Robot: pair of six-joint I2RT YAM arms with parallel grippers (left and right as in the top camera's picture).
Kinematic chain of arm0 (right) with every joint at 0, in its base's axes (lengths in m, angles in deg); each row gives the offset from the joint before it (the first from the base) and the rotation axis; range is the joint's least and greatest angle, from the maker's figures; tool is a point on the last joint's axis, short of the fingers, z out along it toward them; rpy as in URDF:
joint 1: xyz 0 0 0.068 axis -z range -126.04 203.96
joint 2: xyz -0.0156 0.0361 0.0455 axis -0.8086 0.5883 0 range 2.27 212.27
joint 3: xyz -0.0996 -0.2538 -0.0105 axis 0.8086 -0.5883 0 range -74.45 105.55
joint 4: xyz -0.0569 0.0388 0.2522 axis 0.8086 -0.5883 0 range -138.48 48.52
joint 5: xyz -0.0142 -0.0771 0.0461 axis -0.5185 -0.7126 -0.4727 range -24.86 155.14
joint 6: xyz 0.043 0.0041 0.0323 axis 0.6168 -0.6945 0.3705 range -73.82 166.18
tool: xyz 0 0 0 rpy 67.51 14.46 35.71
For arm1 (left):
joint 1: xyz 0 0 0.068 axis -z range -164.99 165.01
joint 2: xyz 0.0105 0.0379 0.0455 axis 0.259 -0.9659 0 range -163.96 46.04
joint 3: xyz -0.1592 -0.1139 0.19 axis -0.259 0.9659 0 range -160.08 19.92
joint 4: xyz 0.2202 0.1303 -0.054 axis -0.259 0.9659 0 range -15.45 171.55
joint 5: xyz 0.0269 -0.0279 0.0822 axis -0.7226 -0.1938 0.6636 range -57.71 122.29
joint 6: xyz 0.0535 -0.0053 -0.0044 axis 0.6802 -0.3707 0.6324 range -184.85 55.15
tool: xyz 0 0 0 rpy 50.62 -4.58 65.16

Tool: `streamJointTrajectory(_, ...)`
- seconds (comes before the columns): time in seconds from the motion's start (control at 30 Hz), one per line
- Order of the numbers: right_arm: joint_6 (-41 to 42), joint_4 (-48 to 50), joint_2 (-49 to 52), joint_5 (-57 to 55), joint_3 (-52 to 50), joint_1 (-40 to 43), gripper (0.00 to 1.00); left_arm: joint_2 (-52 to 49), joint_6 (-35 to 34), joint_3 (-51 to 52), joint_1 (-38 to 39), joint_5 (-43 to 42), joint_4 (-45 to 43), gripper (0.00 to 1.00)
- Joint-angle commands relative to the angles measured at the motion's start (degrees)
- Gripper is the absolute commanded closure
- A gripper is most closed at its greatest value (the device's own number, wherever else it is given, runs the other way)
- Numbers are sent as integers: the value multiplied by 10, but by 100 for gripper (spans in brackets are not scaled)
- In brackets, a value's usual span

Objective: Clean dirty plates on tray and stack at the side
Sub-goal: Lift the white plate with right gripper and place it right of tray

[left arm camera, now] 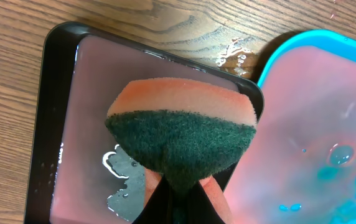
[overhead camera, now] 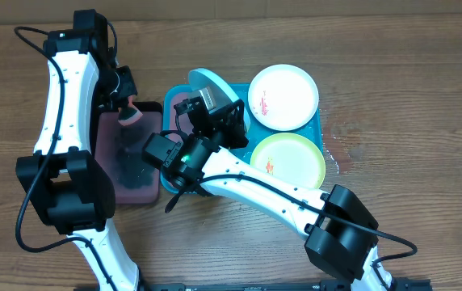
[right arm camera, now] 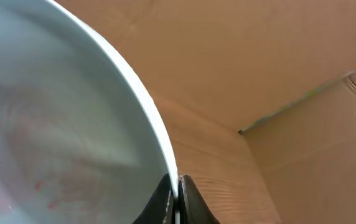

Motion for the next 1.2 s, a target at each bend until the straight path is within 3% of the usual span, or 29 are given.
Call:
streamJointTrajectory(0.0,13,1,-18,-20,14,-4,96,3,-6,1,-2,6,-2,96)
streamJointTrajectory(0.13,29,1,-18,95,14,5,96,3,-6,1,-2,6,-2,95)
streamJointTrajectory(0.27,28,10,-31,334,14,57,96,2,-6,1,-2,6,-2,96)
streamJointTrajectory(0.3,21,23,-54,422,14,94,96,3,-6,1,-2,6,-1,96)
streamJointTrajectory(0.47,-46,64,-134,643,14,229,96,3,-6,1,-2,6,-2,96)
streamJointTrajectory(0.6,-83,51,-170,788,14,387,96,3,-6,1,-2,5,0,96)
streamJointTrajectory(0.77,-125,23,-169,825,-12,553,96,2,-5,1,-1,6,1,96)
streamJointTrajectory(0.87,-152,49,-168,825,-95,662,96,2,-5,1,-1,6,0,96)
streamJointTrajectory(1.17,-204,185,-168,827,-296,766,96,3,-5,1,0,6,0,96)
